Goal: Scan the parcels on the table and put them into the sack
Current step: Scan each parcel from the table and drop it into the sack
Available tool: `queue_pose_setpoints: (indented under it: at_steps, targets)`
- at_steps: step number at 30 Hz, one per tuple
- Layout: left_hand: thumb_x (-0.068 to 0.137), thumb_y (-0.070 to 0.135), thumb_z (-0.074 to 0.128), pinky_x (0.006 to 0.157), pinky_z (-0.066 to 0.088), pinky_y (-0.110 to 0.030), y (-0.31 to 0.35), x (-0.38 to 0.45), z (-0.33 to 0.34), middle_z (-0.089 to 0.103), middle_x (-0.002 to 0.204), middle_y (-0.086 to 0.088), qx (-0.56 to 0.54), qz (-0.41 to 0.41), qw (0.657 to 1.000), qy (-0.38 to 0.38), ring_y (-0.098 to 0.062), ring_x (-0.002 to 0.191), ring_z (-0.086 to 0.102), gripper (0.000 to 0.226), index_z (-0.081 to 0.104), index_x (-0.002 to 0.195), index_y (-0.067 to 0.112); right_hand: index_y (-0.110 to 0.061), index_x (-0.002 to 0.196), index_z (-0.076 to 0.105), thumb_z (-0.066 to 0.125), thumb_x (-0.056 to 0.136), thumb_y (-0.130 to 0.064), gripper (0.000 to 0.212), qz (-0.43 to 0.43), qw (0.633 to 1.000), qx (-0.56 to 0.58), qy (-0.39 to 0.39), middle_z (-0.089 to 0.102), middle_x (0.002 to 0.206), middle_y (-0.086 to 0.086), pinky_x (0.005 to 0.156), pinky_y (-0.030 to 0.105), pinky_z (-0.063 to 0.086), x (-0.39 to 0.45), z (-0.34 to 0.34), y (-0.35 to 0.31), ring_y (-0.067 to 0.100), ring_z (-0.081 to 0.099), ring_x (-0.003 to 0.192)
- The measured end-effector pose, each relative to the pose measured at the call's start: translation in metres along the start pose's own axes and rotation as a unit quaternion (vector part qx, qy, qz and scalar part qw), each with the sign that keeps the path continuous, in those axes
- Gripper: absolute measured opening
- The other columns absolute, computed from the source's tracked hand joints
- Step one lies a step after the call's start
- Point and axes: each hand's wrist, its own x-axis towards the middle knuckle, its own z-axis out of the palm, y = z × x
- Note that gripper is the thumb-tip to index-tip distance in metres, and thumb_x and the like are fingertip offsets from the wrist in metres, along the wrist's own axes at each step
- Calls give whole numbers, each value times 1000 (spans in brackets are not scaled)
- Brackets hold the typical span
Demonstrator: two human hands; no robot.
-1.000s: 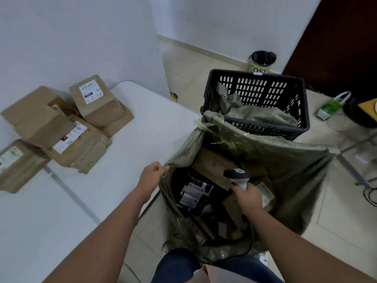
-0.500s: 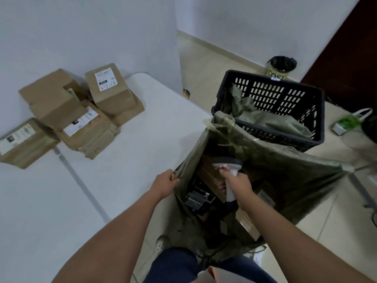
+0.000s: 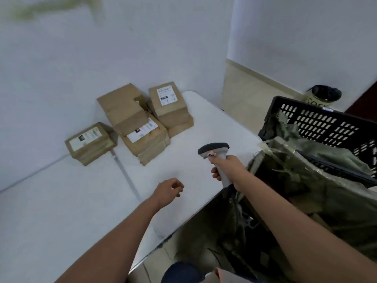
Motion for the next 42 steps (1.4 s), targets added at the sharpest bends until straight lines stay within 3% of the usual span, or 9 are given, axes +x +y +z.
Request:
queue_pose_setpoints:
  at_steps: [8, 13, 18, 23, 28, 33, 37, 42]
  targets:
    - [97, 11, 55, 67, 47, -18, -108, -29, -134, 69, 106, -5, -64, -75, 990, 103, -13, 81, 68, 13, 67, 94, 15, -5, 96, 62, 69, 89, -36, 32, -107, 989, -68, -71, 64, 68, 7, 52, 24, 49, 19, 140, -70, 14, 59, 53]
    - [97, 12, 54, 63, 44, -16, -158, -29, -192, 66, 106, 0, -12, -89, 985, 149, -16, 88, 65, 14, 66, 96, 19, -6, 85, 62, 70, 89, -30, 25, -132, 982, -100, -92, 63, 67, 9, 49, 24, 47, 32, 206, -90, 15, 57, 50]
    - [93, 9, 59, 98, 40, -29, -192, 12, -247, 52, 131, -9, 84, -88, 975, 186, -28, 118, 54, 29, 62, 121, 13, -6, 81, 62, 67, 91, -27, 24, -120, 977, -147, -97, 63, 66, 7, 53, 23, 48, 49, 251, -95, 15, 56, 53]
    - [91, 20, 60, 107, 37, -47, -202, 73, -294, 17, 161, -6, 190, -125, 955, 192, -38, 137, 36, 63, 33, 148, 17, -6, 81, 61, 63, 91, -21, 18, -91, 976, -176, -91, 62, 67, 8, 60, 27, 51, 67, 279, -95, 16, 57, 56]
    - [89, 22, 65, 115, 24, -57, -202, 119, -328, 1, 164, -3, 233, -139, 952, 144, -33, 148, 14, 78, 21, 154, 23, -11, 82, 61, 68, 90, -31, 23, -74, 973, -200, -93, 62, 61, 0, 55, 24, 52, 84, 294, -91, 11, 57, 51]
    - [90, 15, 57, 114, 12, -64, -206, 137, -330, 3, 161, -10, 263, -163, 942, 132, -38, 148, 1, 78, 16, 153, 32, -11, 84, 59, 68, 90, -31, 23, -69, 977, -185, -83, 63, 63, 2, 54, 24, 51, 93, 299, -81, 10, 57, 49]
    - [95, 30, 46, 116, 16, -58, -212, 134, -325, 26, 151, -25, 397, -123, 899, 138, -42, 141, 22, 66, 18, 154, 22, -13, 87, 58, 67, 91, -28, 17, -73, 976, -189, -82, 62, 63, 1, 51, 20, 50, 93, 301, -74, 7, 57, 47]
    - [100, 30, 38, 116, 16, -54, -200, 98, -288, 32, 147, -33, 442, -105, 881, 134, -45, 139, 28, 60, 18, 154, 15, -10, 84, 59, 68, 91, -29, 22, -81, 975, -179, -100, 63, 63, 2, 50, 21, 48, 87, 300, -64, 10, 58, 50]
